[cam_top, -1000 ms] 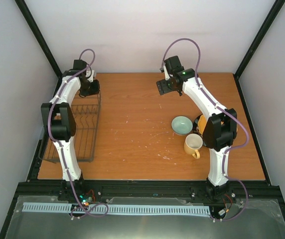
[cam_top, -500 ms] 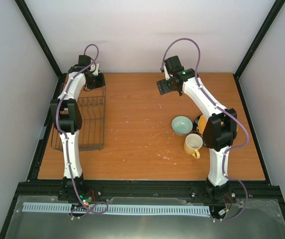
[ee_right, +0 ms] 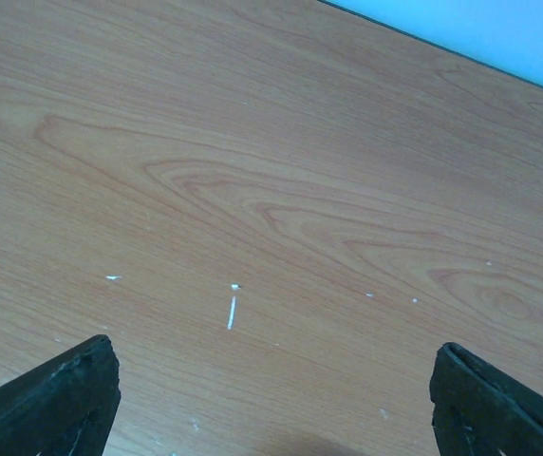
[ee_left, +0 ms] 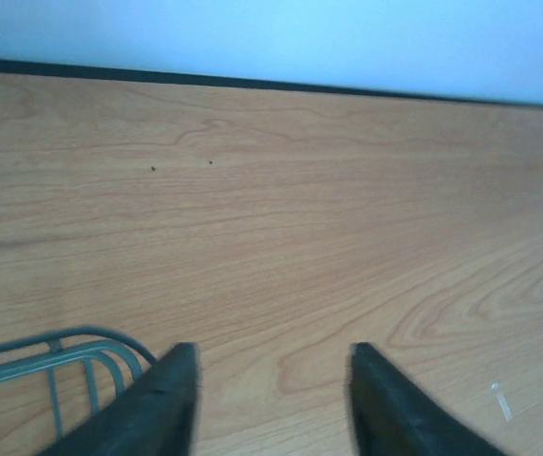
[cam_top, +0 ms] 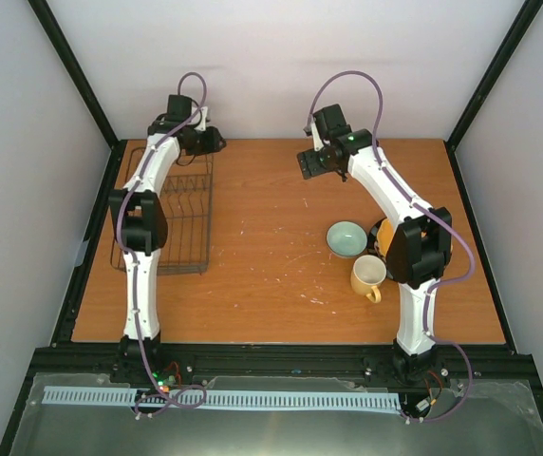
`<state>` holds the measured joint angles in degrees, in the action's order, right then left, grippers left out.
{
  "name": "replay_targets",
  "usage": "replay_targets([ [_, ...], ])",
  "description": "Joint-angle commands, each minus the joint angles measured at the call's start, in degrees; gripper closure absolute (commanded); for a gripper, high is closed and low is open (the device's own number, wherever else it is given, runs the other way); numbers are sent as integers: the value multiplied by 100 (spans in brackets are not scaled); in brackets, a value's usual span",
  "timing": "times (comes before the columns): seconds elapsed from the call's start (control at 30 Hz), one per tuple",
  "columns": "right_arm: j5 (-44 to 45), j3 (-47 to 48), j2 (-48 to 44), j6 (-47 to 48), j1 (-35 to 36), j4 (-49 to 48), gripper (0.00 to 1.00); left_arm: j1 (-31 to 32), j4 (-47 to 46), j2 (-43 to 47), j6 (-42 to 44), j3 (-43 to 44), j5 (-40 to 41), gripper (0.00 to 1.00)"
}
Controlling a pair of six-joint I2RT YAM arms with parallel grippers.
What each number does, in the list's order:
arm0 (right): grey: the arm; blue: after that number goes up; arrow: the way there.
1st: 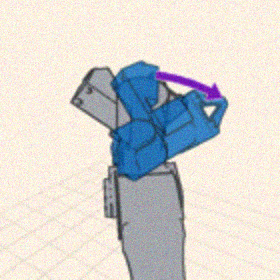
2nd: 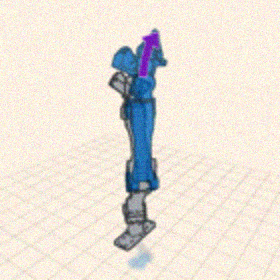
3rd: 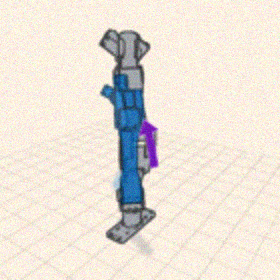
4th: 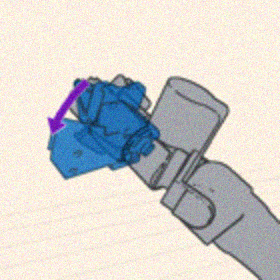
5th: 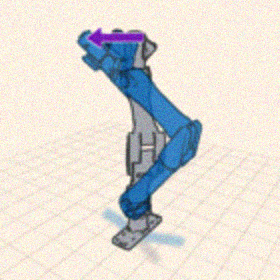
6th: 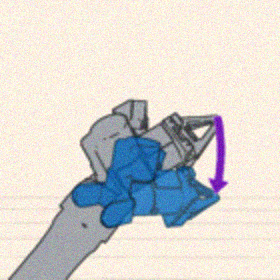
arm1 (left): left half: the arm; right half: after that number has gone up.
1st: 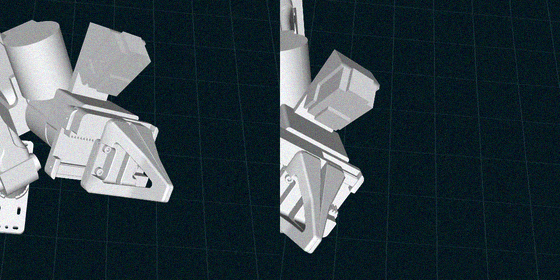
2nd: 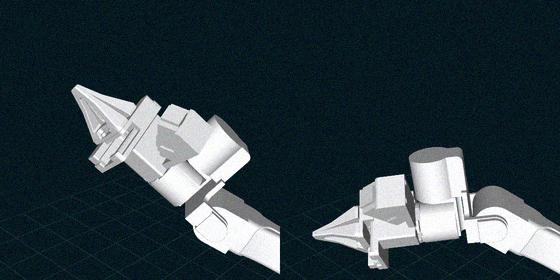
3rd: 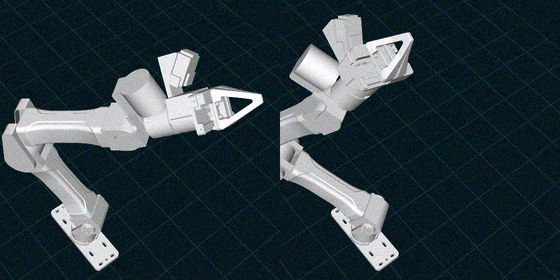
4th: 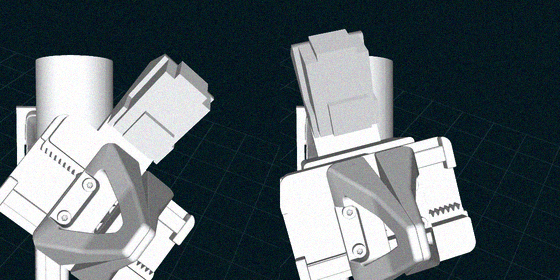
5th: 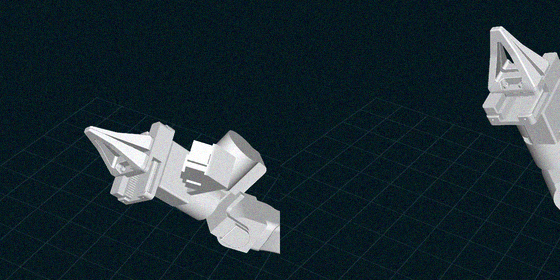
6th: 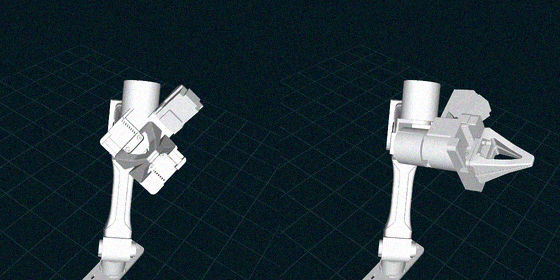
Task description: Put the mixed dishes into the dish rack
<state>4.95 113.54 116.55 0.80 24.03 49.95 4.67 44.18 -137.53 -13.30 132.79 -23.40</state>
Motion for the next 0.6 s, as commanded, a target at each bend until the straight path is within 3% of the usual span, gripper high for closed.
replay_targets([
  [0.0, -433, 299, 77, -263, -5, -15, 14, 52, 200, 674, -14, -32, 603, 44],
  [0.13, -1167, 491, 68, -572, 16, -22, 19, -20, 328, 1635, -73, -527, 1740, 38],
  [0.3, -2609, 224, -31, -1124, 68, -171, 28, -711, 548, 3025, -588, -1298, 2489, 42],
  [0.47, -2039, -38, -265, -956, 557, -79, 30, -1554, 277, 4252, -422, -3323, 3145, 74],
  [0.5, -1857, 143, -171, -931, 720, -3, 32, -1745, 223, 4406, -391, -3871, 3189, 79],
  [0.57, -1579, 619, 201, -1027, 991, 230, 46, -2058, 62, 4639, -354, -4608, 3234, 87],
])
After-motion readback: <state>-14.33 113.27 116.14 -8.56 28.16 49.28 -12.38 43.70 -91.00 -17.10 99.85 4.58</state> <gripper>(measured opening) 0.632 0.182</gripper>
